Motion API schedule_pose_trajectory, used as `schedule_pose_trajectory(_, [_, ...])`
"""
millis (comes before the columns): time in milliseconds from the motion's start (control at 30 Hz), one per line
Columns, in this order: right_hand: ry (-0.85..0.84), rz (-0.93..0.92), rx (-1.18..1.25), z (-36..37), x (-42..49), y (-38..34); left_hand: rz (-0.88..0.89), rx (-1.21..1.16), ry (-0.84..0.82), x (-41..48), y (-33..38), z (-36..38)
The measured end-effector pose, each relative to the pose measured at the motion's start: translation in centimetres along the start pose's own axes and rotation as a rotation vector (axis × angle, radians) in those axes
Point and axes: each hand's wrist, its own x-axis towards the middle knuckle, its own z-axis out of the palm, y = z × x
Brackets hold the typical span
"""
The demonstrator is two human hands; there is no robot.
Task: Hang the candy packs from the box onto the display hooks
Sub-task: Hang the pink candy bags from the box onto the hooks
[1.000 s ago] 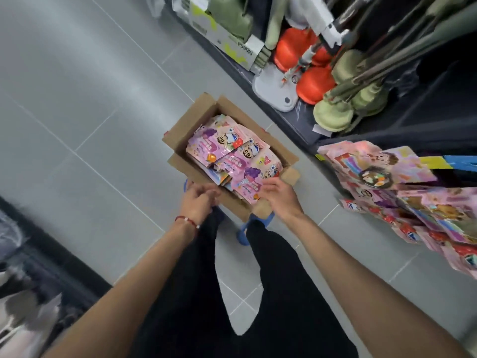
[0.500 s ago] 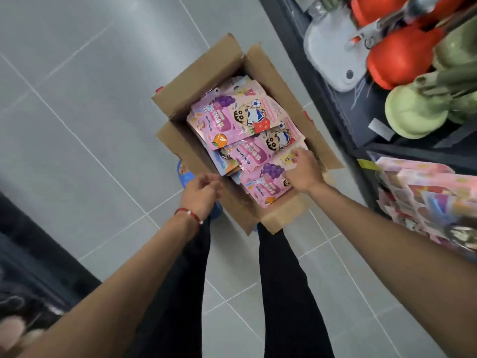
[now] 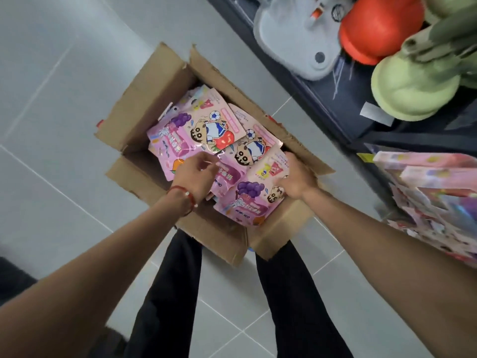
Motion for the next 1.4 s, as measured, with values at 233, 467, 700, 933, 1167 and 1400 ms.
schedule_pose_trajectory(233, [-0.036, -0.043, -0.023, 0.4, -1.7, 0.3, -0.008, 0.091, -0.020, 0.2, 1.7, 1.1])
schedule_pose_trajectory(467, [0.081, -0.087, -0.104, 1.1, -5.8, -2.3, 0.062, 0.242, -0.114, 0.0, 2.1, -0.1])
schedule_pose_trajectory(700, [0.200, -0.117, -0.249, 1.1, -7.4, -5.3, 0.405, 0.542, -0.134, 3.1, 3.4, -3.2])
schedule_pose_trajectory(933, [0.079, -0.020, 0.015, 2.2, -5.3, -7.8, 0.644, 1.018, -0.221, 10.1, 7.3, -3.6])
schedule_pose_trajectory(1167, [0.137, 0.035, 0.062, 3.6, -2.8, -7.3, 0.707, 1.337, -0.424, 15.8, 7.5, -2.0])
schedule_pose_trajectory(1400, [0.151, 0.030, 0.032, 3.4, -3.4, -8.0, 0.738, 1.548, -0.290, 16.0, 7.5, -4.2])
